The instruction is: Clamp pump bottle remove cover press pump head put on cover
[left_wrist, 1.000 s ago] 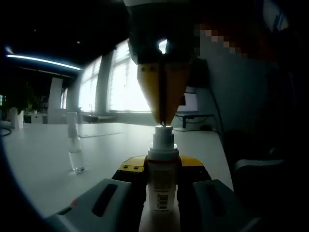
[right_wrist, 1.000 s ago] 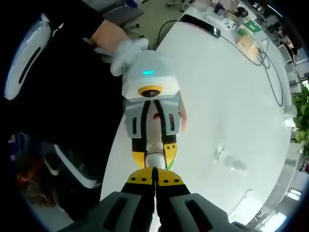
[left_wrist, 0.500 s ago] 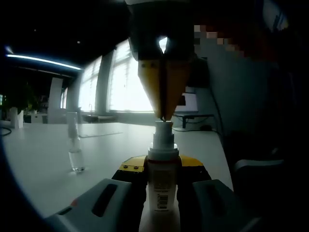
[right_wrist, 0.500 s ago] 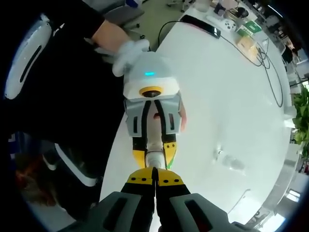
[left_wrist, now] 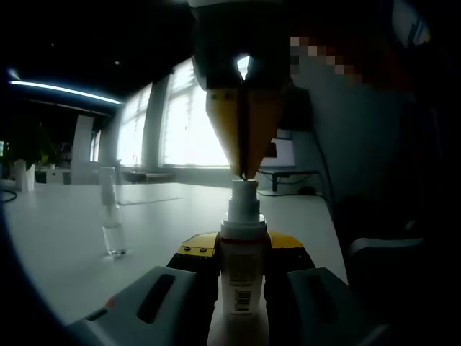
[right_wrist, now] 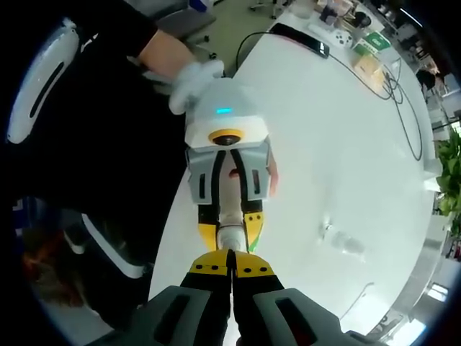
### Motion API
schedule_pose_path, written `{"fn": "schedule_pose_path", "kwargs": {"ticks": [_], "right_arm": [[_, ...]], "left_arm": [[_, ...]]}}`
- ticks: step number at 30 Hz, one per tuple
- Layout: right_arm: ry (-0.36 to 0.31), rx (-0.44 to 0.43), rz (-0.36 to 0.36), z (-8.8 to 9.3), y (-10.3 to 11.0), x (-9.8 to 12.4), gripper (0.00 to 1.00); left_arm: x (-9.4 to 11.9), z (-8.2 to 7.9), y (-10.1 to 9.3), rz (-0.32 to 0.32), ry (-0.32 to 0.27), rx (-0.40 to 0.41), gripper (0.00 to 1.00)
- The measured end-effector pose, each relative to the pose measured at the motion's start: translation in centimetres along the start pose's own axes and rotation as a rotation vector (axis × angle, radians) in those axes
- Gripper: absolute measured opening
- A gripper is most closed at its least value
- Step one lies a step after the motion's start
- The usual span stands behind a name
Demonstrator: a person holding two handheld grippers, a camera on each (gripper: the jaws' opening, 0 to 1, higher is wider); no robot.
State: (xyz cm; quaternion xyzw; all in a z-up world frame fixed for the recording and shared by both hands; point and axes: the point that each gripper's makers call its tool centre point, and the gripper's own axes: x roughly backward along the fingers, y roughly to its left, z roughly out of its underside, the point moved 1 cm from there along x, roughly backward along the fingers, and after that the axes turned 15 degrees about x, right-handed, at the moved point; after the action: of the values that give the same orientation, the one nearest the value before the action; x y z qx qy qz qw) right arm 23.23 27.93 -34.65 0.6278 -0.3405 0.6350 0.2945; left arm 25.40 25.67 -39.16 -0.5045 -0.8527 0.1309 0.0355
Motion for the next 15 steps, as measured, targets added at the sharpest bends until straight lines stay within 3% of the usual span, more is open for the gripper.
{"fn": "schedule_pose_path", "kwargs": {"ticks": [15], "right_arm": [[0.005, -0.005, -0.008, -0.03, -0.07, -0.01, 0.00]], "left_arm": [[-0.02, 0.01, -0.09, 0.000, 0.000, -0.001, 0.14]]}}
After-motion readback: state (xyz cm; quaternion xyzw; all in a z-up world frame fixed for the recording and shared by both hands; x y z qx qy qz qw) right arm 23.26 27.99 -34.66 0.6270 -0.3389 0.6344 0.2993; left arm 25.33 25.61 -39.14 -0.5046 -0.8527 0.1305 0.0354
